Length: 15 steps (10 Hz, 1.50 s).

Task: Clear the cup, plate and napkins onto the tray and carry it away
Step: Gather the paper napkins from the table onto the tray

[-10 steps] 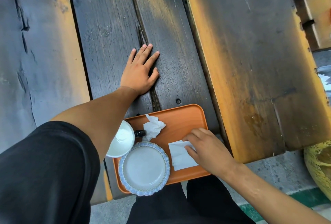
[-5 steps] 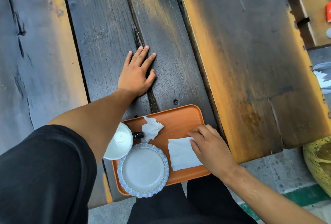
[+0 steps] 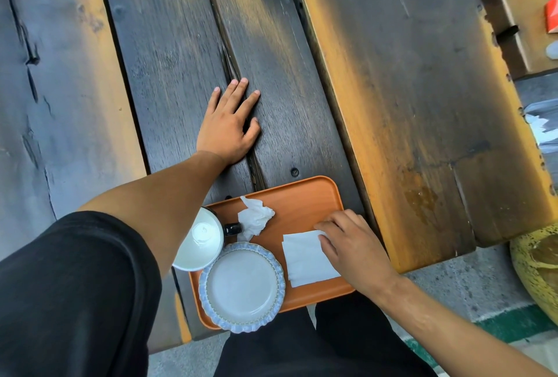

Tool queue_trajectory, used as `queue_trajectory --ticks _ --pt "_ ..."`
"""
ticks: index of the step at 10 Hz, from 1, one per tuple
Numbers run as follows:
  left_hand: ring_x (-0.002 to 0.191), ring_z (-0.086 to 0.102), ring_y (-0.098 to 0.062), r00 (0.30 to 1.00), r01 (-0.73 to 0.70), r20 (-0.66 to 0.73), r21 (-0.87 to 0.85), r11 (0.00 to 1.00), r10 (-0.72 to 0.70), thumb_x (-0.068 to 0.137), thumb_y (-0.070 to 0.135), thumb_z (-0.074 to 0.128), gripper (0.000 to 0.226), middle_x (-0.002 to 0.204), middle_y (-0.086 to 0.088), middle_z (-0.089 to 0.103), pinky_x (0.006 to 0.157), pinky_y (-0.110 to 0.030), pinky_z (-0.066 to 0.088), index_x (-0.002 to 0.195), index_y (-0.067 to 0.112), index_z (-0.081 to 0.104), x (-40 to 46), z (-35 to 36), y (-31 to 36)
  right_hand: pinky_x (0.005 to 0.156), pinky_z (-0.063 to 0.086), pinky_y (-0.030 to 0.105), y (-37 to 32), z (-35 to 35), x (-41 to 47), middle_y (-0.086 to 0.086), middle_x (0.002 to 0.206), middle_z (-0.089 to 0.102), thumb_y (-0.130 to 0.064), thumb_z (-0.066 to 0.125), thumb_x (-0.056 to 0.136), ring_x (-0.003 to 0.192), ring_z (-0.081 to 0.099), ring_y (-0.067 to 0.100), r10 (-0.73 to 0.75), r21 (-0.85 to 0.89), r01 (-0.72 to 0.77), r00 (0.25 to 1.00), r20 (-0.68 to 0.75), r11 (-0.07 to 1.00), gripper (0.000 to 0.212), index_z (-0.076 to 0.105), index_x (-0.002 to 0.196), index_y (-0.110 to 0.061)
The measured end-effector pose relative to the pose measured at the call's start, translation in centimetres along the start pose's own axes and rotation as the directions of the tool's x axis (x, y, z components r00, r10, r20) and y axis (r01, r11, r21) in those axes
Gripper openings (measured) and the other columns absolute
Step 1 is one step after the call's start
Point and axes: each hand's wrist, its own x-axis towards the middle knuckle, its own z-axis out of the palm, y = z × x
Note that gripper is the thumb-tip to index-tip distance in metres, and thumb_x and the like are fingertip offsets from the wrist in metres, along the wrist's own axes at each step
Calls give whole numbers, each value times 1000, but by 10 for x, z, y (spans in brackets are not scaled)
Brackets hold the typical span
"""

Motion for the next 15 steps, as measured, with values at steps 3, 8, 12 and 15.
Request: queue_trajectory --ticks 3,8,12,15 --pt "158 19 -26 1000 1 9 8 1000 -1 99 40 40 60 169 -8 25 129 -51 11 157 22 39 0 0 0 80 55 31 -6 2 1 -6 100 66 -25 84 79 95 61 14 15 -8 -15 1000 5 1000 26 77 105 -23" --pt "159 12 -27 998 -5 69 72 997 0 101 41 36 62 172 -9 16 129 -52 7 160 21 30 1 -1 3 84 50 30 -8 -1 2 -10 97 63 -24 76 86 95 56 11 33 100 -35 999 19 994 8 72 94 -24" --pt "156 16 -41 988 -46 154 167 985 20 97 43 27 70 166 -24 21 126 -61 7 157 7 31 5 -8 9 85 45 18 -1 -29 -19 -23 98 63 -30 65 95 97 54 3 114 412 -131 991 67 902 6 66 100 -28" --pt "155 19 -40 953 -285 142 108 952 269 95 52 35 74 164 -23 26 127 -59 8 154 6 35 38 -3 77 68 56 19 26 -50 -38 -19 90 70 -19 69 94 91 68 5 394 745 -276 919 19 607 13 70 98 -32"
